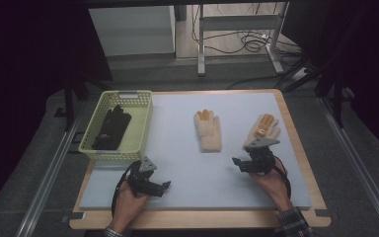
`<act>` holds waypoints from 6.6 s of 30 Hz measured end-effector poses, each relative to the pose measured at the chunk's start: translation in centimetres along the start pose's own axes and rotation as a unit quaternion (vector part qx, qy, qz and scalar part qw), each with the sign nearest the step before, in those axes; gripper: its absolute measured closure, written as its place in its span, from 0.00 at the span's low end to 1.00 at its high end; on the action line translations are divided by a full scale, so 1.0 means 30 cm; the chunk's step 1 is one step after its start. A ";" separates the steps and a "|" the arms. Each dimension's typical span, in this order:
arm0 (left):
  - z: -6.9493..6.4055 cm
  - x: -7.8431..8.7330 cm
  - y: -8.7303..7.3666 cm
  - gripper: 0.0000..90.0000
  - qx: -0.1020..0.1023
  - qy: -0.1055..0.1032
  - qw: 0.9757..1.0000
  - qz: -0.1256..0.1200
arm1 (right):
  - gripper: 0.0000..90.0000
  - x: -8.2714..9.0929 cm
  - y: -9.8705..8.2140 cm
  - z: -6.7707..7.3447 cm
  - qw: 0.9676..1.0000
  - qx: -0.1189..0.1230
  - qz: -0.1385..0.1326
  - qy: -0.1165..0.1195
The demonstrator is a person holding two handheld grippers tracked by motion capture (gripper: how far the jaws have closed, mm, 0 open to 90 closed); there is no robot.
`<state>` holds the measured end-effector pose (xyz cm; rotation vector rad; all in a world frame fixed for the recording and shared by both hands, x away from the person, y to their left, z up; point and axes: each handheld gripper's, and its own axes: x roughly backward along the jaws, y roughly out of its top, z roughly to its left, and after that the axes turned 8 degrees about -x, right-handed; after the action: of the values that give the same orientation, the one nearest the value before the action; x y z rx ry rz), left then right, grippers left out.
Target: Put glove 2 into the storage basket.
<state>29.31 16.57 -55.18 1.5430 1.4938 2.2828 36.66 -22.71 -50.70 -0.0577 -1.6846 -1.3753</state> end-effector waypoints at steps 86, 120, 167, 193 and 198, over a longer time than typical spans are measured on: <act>0.000 0.000 -0.001 0.02 0.000 0.001 1.000 -0.002 | 0.49 -0.009 0.073 0.262 0.996 0.034 0.015 0.078; 0.000 0.000 -0.001 0.03 -0.001 0.000 1.000 -0.001 | 0.73 0.026 -0.073 0.124 0.998 0.006 0.022 0.055; 0.000 0.001 -0.001 0.02 -0.002 0.000 1.000 0.000 | 0.69 -0.084 0.053 -0.381 0.995 -0.064 0.002 -0.080; 0.000 0.000 -0.001 0.02 -0.001 0.000 1.000 -0.001 | 0.72 0.147 0.086 -0.169 0.998 -0.044 -0.045 -0.004; 0.000 0.000 -0.001 0.02 -0.002 0.000 1.000 -0.001 | 0.72 0.186 0.095 -0.073 0.998 -0.024 -0.052 0.026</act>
<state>29.30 16.58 -55.19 1.5393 1.4895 2.2844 36.41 -26.10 -45.00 0.0387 -1.6308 -1.4815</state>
